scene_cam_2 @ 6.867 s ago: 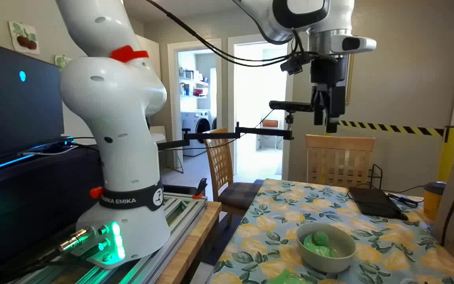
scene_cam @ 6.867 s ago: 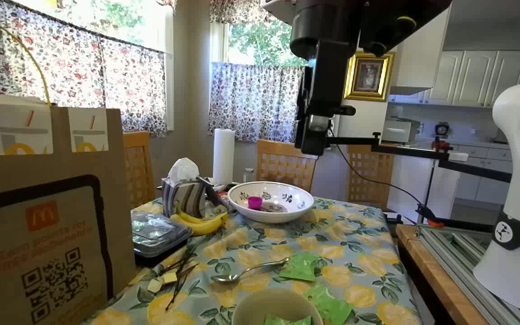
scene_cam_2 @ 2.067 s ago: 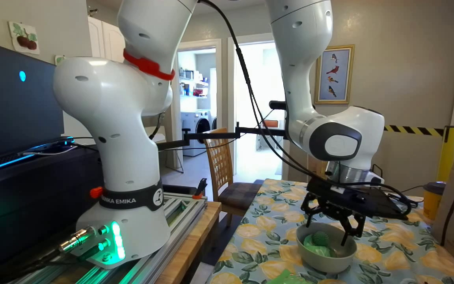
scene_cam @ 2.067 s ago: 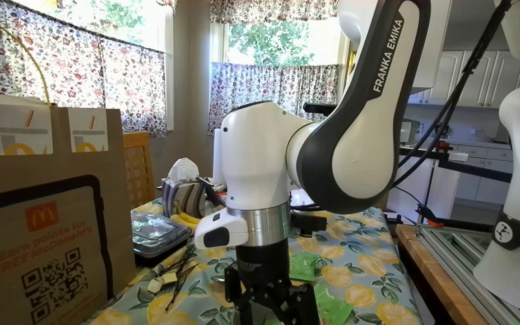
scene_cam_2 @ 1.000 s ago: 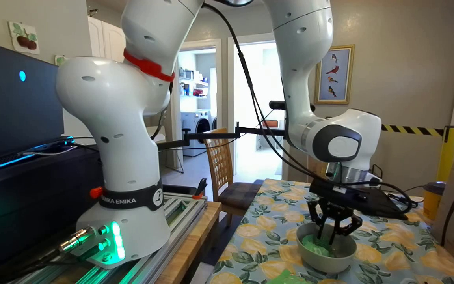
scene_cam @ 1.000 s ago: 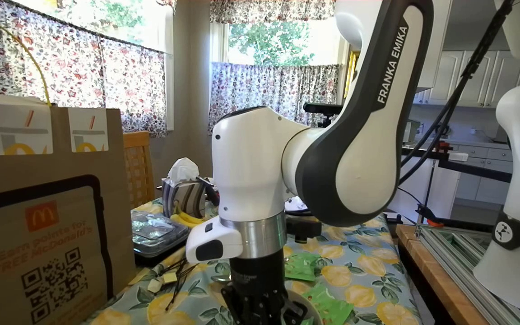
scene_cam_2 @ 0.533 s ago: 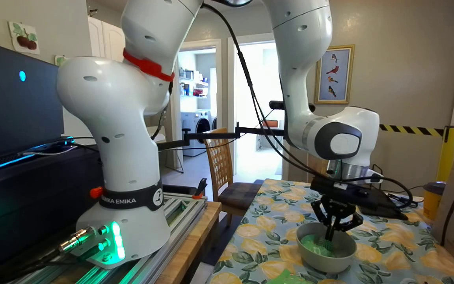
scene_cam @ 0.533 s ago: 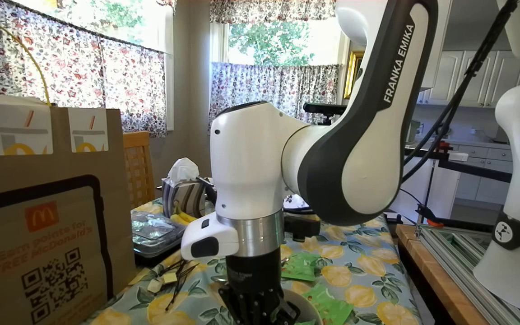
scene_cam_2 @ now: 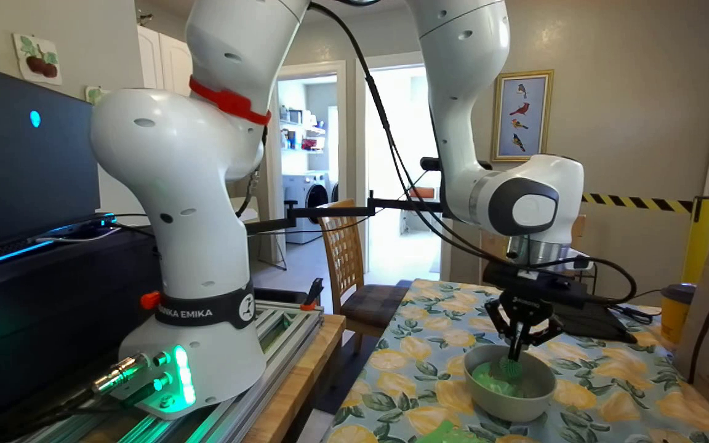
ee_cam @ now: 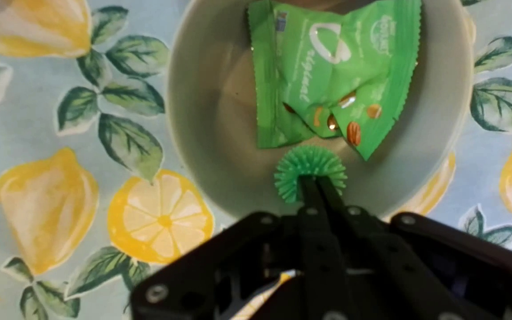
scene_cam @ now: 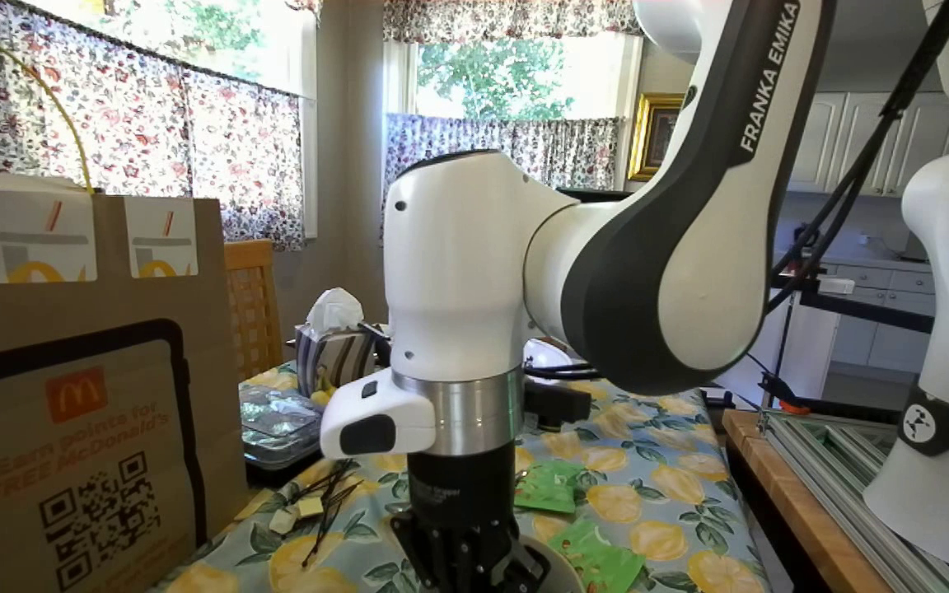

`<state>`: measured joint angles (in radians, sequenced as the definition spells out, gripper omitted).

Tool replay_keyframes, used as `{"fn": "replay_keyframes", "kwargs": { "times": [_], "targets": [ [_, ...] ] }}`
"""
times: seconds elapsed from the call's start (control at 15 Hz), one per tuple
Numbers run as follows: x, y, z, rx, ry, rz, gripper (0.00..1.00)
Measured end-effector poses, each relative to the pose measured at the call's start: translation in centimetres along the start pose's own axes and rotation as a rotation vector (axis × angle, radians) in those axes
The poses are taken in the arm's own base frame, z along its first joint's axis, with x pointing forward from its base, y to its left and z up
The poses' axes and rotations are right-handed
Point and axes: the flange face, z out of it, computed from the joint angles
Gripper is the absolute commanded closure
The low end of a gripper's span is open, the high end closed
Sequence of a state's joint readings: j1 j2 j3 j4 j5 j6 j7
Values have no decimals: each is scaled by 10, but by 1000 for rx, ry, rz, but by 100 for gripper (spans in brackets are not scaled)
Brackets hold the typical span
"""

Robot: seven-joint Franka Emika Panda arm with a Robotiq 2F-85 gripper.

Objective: Put the green toy on the silver spoon then place the toy back in the bowl.

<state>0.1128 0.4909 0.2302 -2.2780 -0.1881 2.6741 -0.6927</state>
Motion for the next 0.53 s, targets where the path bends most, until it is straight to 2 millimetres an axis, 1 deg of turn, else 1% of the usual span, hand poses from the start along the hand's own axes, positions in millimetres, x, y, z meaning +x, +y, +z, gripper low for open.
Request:
{"fn": "replay_keyframes", "kwargs": {
  "times": [0.13, 0.33, 0.4, 0.53],
  "targets": [
    [2, -6, -14, -21, 3, 2, 99],
    [2, -16, -42, -67, 9, 18, 99],
    [-1, -19, -50, -85, 9, 37, 99],
    [-13, -19, -67, -117, 9, 99, 99]
  ]
}}
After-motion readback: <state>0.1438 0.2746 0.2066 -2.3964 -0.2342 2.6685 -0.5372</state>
